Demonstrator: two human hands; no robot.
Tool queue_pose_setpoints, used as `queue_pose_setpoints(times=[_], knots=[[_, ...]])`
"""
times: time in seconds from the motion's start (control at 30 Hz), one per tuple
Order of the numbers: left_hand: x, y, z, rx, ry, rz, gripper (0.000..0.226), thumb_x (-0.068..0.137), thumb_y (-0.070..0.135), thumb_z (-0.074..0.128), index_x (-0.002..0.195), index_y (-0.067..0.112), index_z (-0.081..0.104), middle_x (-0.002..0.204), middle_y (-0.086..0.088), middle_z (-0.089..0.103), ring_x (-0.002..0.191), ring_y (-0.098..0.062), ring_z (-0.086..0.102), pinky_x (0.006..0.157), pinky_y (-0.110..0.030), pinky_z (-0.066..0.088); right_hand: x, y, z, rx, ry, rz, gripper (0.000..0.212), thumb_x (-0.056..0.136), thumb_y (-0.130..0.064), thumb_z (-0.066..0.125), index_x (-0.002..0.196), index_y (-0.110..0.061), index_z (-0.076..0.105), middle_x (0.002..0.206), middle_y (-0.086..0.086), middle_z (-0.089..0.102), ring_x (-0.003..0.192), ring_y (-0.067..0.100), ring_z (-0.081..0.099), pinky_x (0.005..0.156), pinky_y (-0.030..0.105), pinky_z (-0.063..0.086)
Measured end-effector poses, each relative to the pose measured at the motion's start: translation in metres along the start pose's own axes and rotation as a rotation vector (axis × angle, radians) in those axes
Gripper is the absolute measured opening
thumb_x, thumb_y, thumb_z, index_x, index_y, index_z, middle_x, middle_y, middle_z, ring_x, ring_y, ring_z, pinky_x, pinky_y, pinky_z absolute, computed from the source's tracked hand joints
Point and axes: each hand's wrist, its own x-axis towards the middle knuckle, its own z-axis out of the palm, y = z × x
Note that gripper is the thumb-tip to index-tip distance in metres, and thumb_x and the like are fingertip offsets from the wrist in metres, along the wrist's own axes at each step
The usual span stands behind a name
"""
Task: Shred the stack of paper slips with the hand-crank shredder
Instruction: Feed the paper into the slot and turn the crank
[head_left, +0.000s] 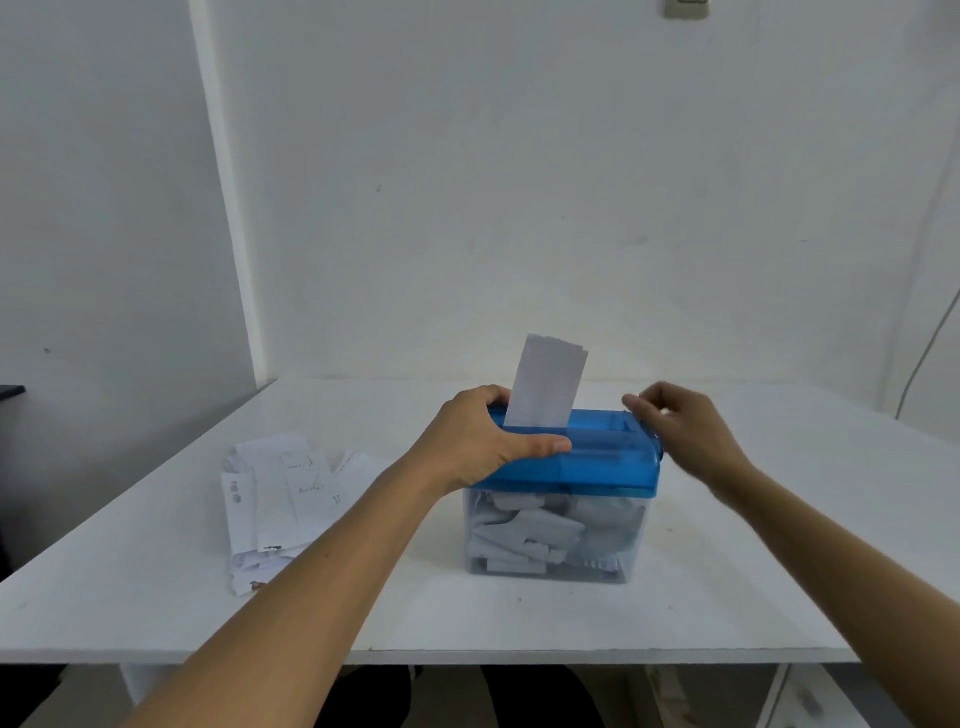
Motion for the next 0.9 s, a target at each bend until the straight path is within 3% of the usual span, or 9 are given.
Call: queue_pose_setpoints(times=[0.13, 0.27, 0.33, 0.47, 0.53, 0.63, 0.7, 0.8, 0.9], knots=[[-0.001, 0.0, 0.0, 0.01, 0.02, -0.002, 0.088, 0.052, 0.069, 0.08, 0.128, 0.03, 0.056, 0.114, 0.019, 0.06, 0.105, -0.008, 0.058, 0.083, -0.02, 0.049, -0.019, 0.027, 0.02, 0.098, 0.084, 0.103, 0.039, 0.103, -0.03, 0.053, 0.078, -0.001, 0.061, 0.07, 0.008, 0.065, 0.067, 0.023, 0.058, 0.048, 0.014, 0.044], [-0.002, 0.002, 0.0, 0.033, 0.023, 0.011, 0.095, 0.048, 0.072, 0.077, 0.13, 0.028, 0.058, 0.113, 0.017, 0.061, 0.101, -0.006, 0.059, 0.076, -0.015, 0.047, -0.05, 0.036, 0.024, 0.102, 0.023, 0.129, 0.036, 0.106, -0.024, 0.044, 0.087, -0.008, 0.069, 0.077, 0.01, 0.072, 0.067, 0.021, 0.066, 0.064, 0.037, 0.058], [-0.001, 0.001, 0.0, 0.038, 0.016, 0.009, 0.094, 0.05, 0.071, 0.078, 0.131, 0.028, 0.058, 0.115, 0.016, 0.061, 0.102, -0.007, 0.059, 0.078, -0.017, 0.048, -0.067, 0.038, 0.017, 0.124, -0.007, 0.094, 0.04, 0.107, -0.029, 0.04, 0.09, -0.009, 0.07, 0.076, 0.009, 0.071, 0.064, 0.021, 0.066, 0.062, 0.032, 0.058], [0.0, 0.0, 0.0, 0.048, 0.01, 0.003, 0.092, 0.055, 0.07, 0.08, 0.133, 0.028, 0.058, 0.116, 0.017, 0.06, 0.101, -0.005, 0.057, 0.078, -0.018, 0.047, -0.096, 0.035, -0.002, 0.109, -0.13, -0.065, 0.06, 0.096, -0.066, 0.043, 0.085, -0.011, 0.064, 0.069, 0.004, 0.066, 0.062, 0.018, 0.063, 0.06, 0.026, 0.055], [0.001, 0.0, -0.001, 0.058, 0.004, -0.003, 0.088, 0.058, 0.067, 0.082, 0.133, 0.028, 0.058, 0.117, 0.016, 0.061, 0.101, -0.004, 0.057, 0.081, -0.021, 0.048, -0.104, 0.035, -0.011, 0.029, -0.205, -0.159, 0.044, 0.087, -0.058, 0.06, 0.086, -0.014, 0.06, 0.073, -0.002, 0.064, 0.064, 0.014, 0.06, 0.061, 0.024, 0.053], [0.001, 0.002, -0.001, 0.066, -0.01, -0.016, 0.096, 0.052, 0.071, 0.08, 0.135, 0.026, 0.057, 0.121, 0.013, 0.062, 0.107, -0.01, 0.058, 0.091, -0.026, 0.051, -0.106, 0.031, -0.025, -0.115, -0.127, -0.359, 0.019, 0.086, -0.034, 0.075, 0.081, -0.022, 0.061, 0.072, -0.01, 0.061, 0.063, 0.012, 0.055, 0.055, 0.018, 0.046], [0.001, 0.003, -0.002, 0.071, -0.015, -0.016, 0.097, 0.053, 0.069, 0.081, 0.135, 0.025, 0.056, 0.122, 0.012, 0.061, 0.108, -0.011, 0.058, 0.091, -0.027, 0.051, -0.104, 0.025, -0.036, -0.203, -0.071, -0.488, 0.016, 0.085, -0.042, 0.072, 0.08, -0.03, 0.063, 0.075, -0.014, 0.061, 0.063, 0.011, 0.054, 0.053, 0.014, 0.042], [0.003, 0.004, -0.003, 0.093, -0.025, -0.023, 0.087, 0.063, 0.06, 0.084, 0.137, 0.025, 0.053, 0.125, 0.01, 0.059, 0.11, -0.013, 0.055, 0.086, -0.023, 0.045, -0.093, 0.015, -0.047, -0.264, -0.027, -0.616, 0.027, 0.091, -0.063, 0.055, 0.086, -0.037, 0.06, 0.086, -0.02, 0.06, 0.07, 0.011, 0.057, 0.056, 0.016, 0.046], [0.003, 0.005, -0.004, 0.092, -0.035, -0.026, 0.087, 0.065, 0.059, 0.084, 0.138, 0.025, 0.053, 0.125, 0.01, 0.059, 0.111, -0.013, 0.055, 0.087, -0.023, 0.044, -0.077, 0.001, -0.047, -0.174, 0.091, -0.626, 0.026, 0.094, -0.055, 0.054, 0.094, -0.03, 0.056, 0.092, -0.019, 0.06, 0.078, 0.007, 0.06, 0.06, 0.012, 0.048]])
